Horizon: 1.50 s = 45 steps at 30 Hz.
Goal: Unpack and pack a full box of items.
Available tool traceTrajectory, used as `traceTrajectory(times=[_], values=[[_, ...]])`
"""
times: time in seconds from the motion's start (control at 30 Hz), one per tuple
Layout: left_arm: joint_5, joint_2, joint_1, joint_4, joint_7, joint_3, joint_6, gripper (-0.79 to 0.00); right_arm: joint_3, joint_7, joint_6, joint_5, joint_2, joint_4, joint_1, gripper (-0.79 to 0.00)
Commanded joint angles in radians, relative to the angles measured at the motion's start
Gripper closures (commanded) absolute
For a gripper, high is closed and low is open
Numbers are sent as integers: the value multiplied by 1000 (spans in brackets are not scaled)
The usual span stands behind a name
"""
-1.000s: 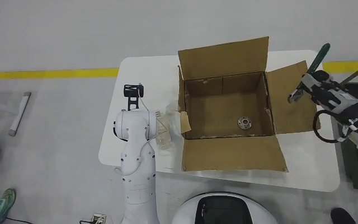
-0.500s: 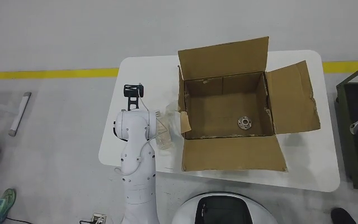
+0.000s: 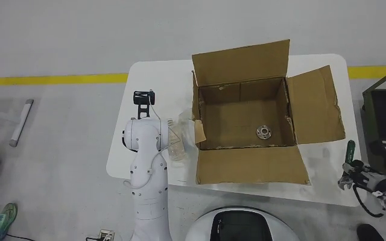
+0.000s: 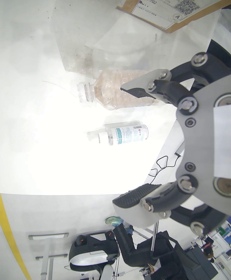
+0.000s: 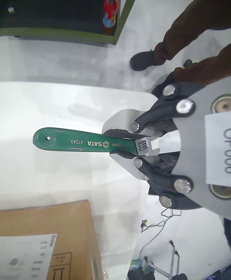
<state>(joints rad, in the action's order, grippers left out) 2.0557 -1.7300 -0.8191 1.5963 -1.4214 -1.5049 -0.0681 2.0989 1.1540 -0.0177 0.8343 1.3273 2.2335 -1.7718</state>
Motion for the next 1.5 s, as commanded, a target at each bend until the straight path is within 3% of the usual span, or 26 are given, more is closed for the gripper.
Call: traceTrajectory(times=[0.0, 0.27, 0.3, 0.4, 0.47, 0.57, 0.83, 0.9, 0.93, 0.97, 1.1, 1.2, 1.33, 1.47], values=[[0, 0, 0, 0, 0, 0, 0, -785, -34, -7, -5, 39, -3, -11, 10, 0], [0, 0, 0, 0, 0, 0, 0, -785, -136, 0, 10, 144, -17, -79, 76, 0], [0, 0, 0, 0, 0, 0, 0, -785, -141, 1, 12, 147, -18, -85, 80, -89], [0, 0, 0, 0, 0, 0, 0, -785, -159, 1, 14, 166, -22, -103, 97, -117], [0, 0, 0, 0, 0, 0, 0, -785, -169, 2, 14, 172, -25, -110, 107, -240], [0, 0, 0, 0, 0, 0, 0, -785, -182, 10, 13, 183, -30, -120, 122, -320], [0, 0, 0, 0, 0, 0, 0, -785, -160, -9, 63, 151, -36, -101, 140, -231], [0, 0, 0, 0, 0, 0, 0, -785, -107, -43, 112, 102, -35, -64, 139, -123], [0, 0, 0, 0, 0, 0, 0, -785, -71, -67, 139, 68, -34, -35, 140, -15], [0, 0, 0, 0, 0, 0, 0, -785, -33, -90, 160, 36, -34, -7, 137, 0], [0, 0, 0, 0, 0, 0, 0, -785, 123, -230, 243, -75, -28, 116, 145, 0], [0, 0, 0, 0, 0, 0, 0, -785, 175, -301, 222, -162, -32, 116, 194, 0], [0, 0, 0, 0, 0, 0, 0, -785, 160, -307, 135, -219, -51, 116, 290, 0], [0, 0, 0, 0, 0, 0, 0, -785, 55, -255, 88, -215, -72, 116, 390, 0]])
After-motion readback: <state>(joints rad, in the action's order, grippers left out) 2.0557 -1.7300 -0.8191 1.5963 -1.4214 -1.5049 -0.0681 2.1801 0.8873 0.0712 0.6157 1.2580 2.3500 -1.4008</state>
